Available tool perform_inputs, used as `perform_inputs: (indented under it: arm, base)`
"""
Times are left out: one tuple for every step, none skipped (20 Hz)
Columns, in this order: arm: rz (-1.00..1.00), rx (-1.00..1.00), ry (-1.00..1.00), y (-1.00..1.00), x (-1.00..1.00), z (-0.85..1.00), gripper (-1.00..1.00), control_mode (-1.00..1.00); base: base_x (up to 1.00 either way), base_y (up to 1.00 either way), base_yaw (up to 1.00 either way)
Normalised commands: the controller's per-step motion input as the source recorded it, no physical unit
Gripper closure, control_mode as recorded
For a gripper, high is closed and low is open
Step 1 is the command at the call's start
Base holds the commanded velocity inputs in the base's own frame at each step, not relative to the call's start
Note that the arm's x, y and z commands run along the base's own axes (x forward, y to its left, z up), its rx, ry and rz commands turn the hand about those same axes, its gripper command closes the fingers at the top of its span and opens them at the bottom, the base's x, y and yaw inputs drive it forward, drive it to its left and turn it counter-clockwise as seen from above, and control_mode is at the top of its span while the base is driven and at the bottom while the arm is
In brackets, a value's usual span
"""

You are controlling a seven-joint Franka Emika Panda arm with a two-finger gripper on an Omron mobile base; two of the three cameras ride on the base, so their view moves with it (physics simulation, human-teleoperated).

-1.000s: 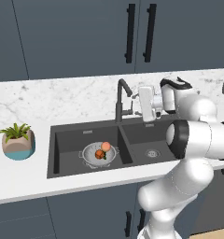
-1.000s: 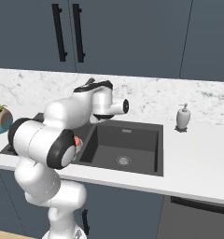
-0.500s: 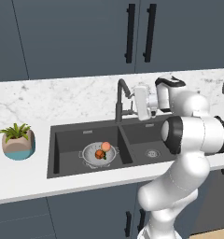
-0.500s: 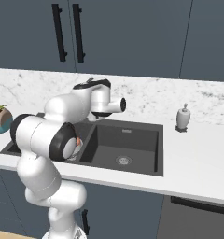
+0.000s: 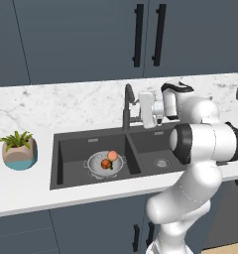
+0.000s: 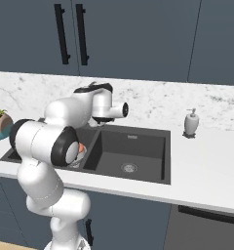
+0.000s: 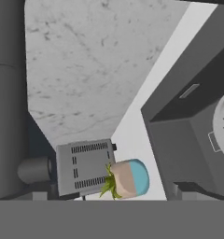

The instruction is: Put the colander in the sink, put the orange, peach in the colander, and turn on the sink faucet and pour water over the colander.

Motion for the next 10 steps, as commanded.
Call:
perform_inputs:
  arm:
    - [0.00, 0.00, 0.00, 0.12, 0.16, -0.05, -1.00, -1.00]
    - [0.00, 0.00, 0.00, 0.11, 0.15, -0.05, -1.00, -1.00]
    - [0.00, 0.00, 0.00, 0.10, 0.16, -0.04, -1.00, -1.00]
    - [0.00, 0.00, 0.00, 0.09, 0.19, -0.03, -1.00, -1.00]
    - [0.00, 0.00, 0.00, 0.06, 0.26, -0.01, -1.00, -1.00]
    - [0.00, 0.00, 0.00, 0.06, 0.28, -0.01, -1.00, -1.00]
    - [0.00, 0.00, 0.00, 0.00, 0.31, 0.00, -1.00, -1.00]
    - [0.00, 0.00, 0.00, 0.00, 0.32, -0.01, -1.00, -1.00]
    - [0.00, 0.00, 0.00, 0.00, 0.33, -0.01, -1.00, -1.00]
    - [0.00, 0.00, 0.00, 0.00, 0.36, -0.01, -1.00, -1.00]
  base:
    - [0.00, 0.00, 0.00]
    - [0.00, 0.00, 0.00]
    - [0.00, 0.00, 0.00]
    - [0.00, 0.00, 0.00]
    - [0.00, 0.00, 0.00]
    - [0.00, 0.00, 0.00]
    - [0.00, 0.00, 0.00]
    - [0.00, 0.00, 0.00]
    - [0.00, 0.00, 0.00]
    - [0.00, 0.00, 0.00]
